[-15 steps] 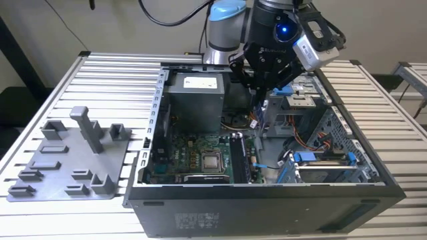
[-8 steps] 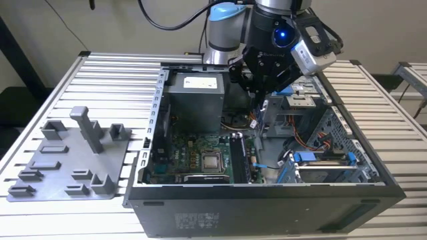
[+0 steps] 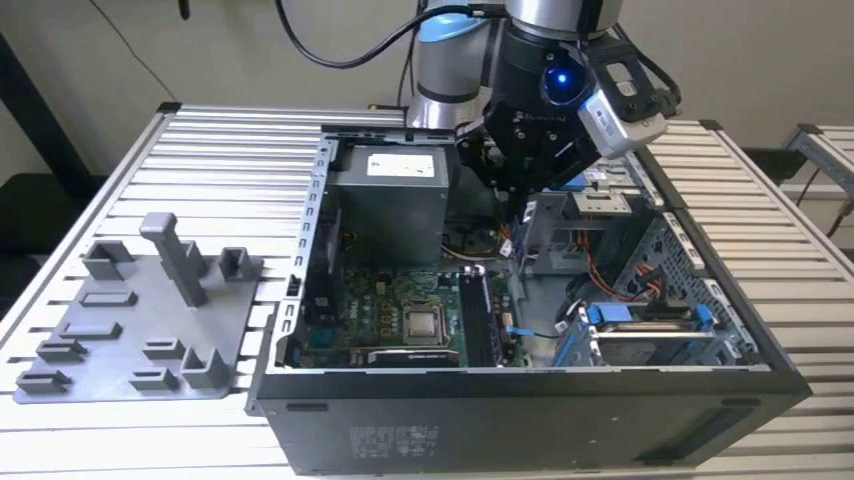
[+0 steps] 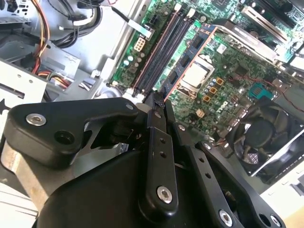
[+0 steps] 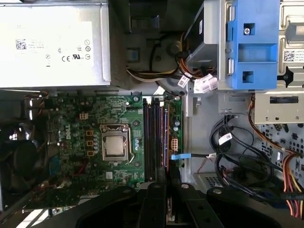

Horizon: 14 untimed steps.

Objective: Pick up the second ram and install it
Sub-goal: 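Insert the second ram into the second slot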

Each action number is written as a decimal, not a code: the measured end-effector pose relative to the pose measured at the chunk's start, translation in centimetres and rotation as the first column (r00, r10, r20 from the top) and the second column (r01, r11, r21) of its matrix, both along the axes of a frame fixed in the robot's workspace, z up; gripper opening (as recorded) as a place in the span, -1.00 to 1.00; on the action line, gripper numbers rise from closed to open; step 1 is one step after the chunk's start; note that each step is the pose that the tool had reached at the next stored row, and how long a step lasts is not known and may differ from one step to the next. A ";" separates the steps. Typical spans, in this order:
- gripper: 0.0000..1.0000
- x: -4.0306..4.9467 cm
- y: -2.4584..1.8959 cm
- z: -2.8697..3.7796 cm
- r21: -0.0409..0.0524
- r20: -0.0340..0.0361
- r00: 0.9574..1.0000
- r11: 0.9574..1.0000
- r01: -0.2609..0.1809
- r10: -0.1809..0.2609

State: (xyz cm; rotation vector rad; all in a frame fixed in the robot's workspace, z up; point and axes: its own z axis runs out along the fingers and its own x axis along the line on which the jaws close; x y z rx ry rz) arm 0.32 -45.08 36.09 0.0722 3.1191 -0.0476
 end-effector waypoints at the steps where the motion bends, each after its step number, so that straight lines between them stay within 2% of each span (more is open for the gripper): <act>1: -0.73 0.00 0.00 -0.08 0.000 0.000 1.000 1.000 0.000 0.000; 7: -0.73 -0.02 0.00 -0.55 -0.001 0.000 1.000 1.000 0.000 0.000; 14: -0.73 -0.02 0.00 -0.73 -0.001 0.000 1.000 1.000 0.000 0.000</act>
